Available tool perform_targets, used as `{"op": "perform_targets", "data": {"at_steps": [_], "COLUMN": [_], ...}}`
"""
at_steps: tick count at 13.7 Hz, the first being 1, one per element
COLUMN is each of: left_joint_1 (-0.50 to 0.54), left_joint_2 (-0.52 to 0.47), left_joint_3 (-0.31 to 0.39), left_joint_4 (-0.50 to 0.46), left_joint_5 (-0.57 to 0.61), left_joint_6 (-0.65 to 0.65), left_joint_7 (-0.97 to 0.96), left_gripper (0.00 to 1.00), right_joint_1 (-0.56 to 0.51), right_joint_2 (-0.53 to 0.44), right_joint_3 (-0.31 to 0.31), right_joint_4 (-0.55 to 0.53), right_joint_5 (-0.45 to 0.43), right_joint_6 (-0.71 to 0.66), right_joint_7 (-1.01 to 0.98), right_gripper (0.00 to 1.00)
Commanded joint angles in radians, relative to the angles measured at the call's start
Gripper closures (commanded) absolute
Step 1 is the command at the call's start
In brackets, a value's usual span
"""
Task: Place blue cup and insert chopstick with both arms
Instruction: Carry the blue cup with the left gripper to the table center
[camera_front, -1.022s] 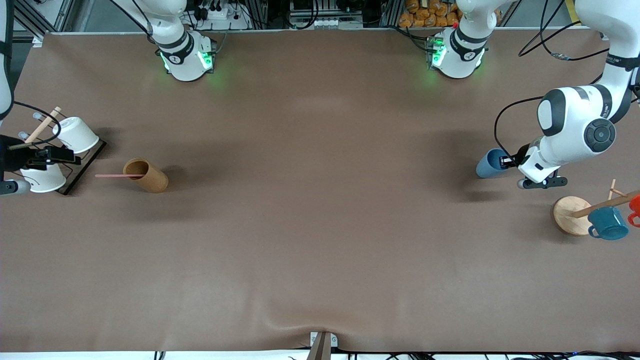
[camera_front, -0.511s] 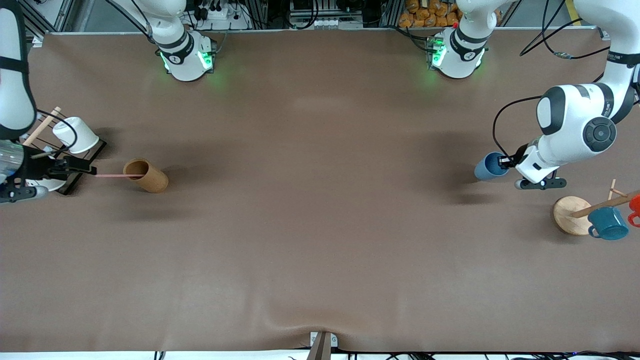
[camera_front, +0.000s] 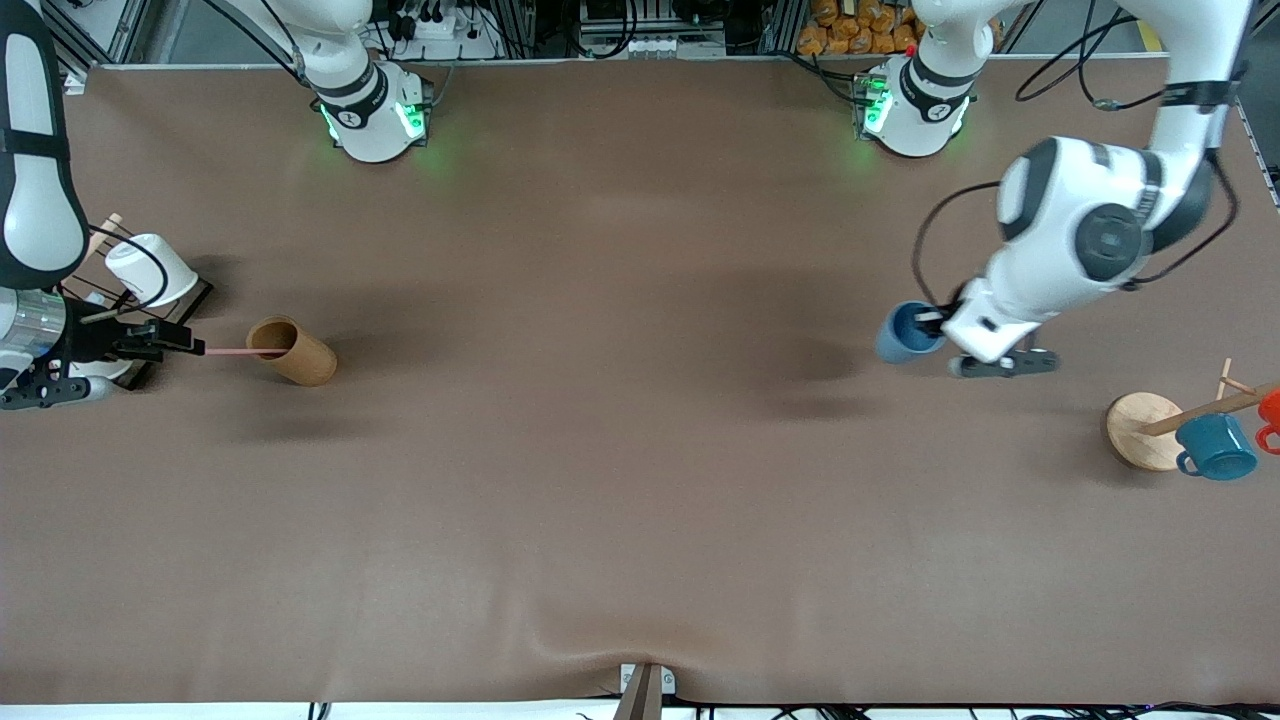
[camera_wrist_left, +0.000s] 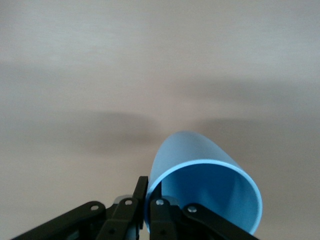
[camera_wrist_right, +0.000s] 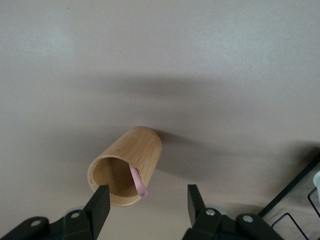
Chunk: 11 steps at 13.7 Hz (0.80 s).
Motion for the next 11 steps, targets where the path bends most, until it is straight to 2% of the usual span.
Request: {"op": "perform_targets", "data": {"at_steps": [1, 6, 8, 10, 11], "left_joint_1": [-0.053, -0.323, -0.400, -0.477, -0.518], "left_joint_2": [0.090, 0.303, 0.383, 0.465, 0.499], "left_joint_3": [-0.067, -0.061, -0.056, -0.055, -0.045], "left_joint_4": [0.108, 0.332, 0.403, 0.472, 0.507], "left_joint_5": [-0.003, 0.061, 0.130, 0.174, 0.197], "left_joint_6": [-0.026, -0.021, -0.016, -0.016, -0.015], "left_joint_7": [-0.183, -0.552, -0.684, -0.783, -0.832], "left_gripper": [1.00, 1.00, 1.00, 1.00, 1.00], "right_joint_1": [-0.017, -0.014, -0.013, -0.013, -0.013], "right_joint_2": [0.010, 0.025, 0.027, 0.028, 0.031], "right_joint_3": [0.011, 0.011, 0.011, 0.011, 0.011], "right_joint_4": [-0.003, 0.001, 0.001, 0.001, 0.001], "right_joint_5": [0.029, 0.044, 0.046, 0.046, 0.047], "right_joint_6": [0.007, 0.007, 0.007, 0.006, 0.006], "right_joint_7": [-0.011, -0.009, -0.008, -0.008, -0.008], "right_gripper": [0.39, 0.48, 0.53, 0.65, 0.65]}}
